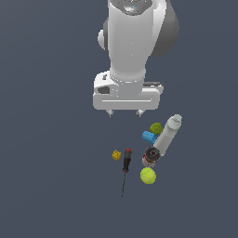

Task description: Pick up a designated object from a clutter of objects.

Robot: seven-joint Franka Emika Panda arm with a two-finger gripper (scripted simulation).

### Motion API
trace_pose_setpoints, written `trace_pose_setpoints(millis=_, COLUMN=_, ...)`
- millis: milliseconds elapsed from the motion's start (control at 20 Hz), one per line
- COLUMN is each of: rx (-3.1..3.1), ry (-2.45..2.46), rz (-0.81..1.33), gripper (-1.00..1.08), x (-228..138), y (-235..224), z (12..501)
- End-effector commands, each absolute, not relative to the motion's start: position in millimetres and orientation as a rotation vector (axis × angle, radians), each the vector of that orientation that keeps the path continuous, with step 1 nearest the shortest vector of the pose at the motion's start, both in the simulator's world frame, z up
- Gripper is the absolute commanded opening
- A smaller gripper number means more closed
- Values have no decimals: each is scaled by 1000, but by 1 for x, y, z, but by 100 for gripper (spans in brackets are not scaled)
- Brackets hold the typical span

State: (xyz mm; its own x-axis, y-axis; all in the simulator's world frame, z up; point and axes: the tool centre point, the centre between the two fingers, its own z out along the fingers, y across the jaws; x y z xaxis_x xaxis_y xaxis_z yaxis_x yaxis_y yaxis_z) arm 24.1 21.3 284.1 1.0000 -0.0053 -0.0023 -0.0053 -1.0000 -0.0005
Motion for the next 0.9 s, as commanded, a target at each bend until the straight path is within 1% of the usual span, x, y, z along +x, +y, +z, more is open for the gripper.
trace_pose_setpoints(millis=0, rx=-3137, ry=77, rz=5, gripper=100, x=32, y=19, z=266)
trace_pose_setpoints(millis=450, rx=-3104, ry=425, rz=5, gripper=100, x=60, y=5, z=172)
trace_pose_setpoints(millis=850, rx=-3066, ry=664, rz=2, gripper=100, x=69, y=-7, z=103)
